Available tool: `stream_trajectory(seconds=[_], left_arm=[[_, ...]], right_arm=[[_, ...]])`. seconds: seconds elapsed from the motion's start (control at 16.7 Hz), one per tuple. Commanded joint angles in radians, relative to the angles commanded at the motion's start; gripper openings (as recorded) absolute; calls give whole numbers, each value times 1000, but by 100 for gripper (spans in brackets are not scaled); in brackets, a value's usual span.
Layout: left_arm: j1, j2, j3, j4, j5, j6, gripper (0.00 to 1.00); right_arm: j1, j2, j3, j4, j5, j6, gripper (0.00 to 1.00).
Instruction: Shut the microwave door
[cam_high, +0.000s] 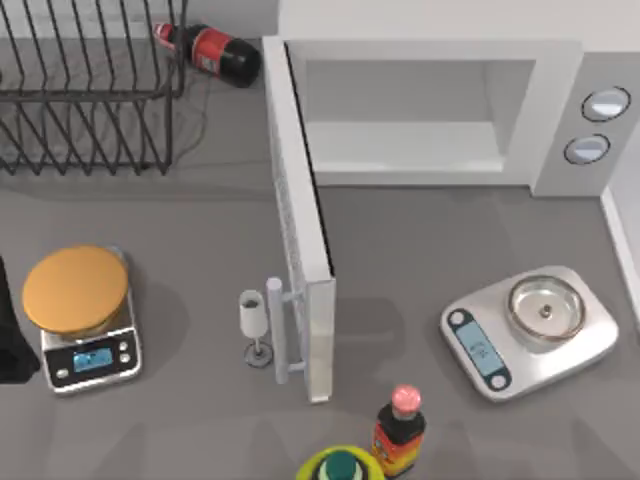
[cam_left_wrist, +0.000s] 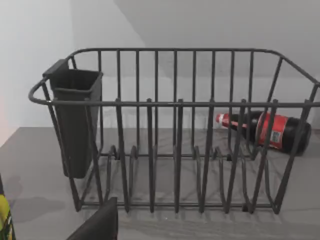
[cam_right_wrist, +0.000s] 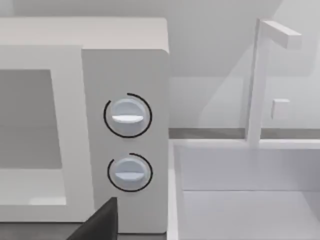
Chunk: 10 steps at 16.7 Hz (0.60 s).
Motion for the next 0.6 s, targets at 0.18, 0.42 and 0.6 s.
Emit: stream_trajectory(seconds=[0.18, 0.42, 0.6], left_arm=[[0, 0, 0, 0, 0, 0, 85], [0, 0, 0, 0, 0, 0, 55], [0, 0, 0, 0, 0, 0, 32]], right_arm=[[0, 0, 0, 0, 0, 0, 100], [0, 0, 0, 0, 0, 0, 100], [0, 0, 0, 0, 0, 0, 100]])
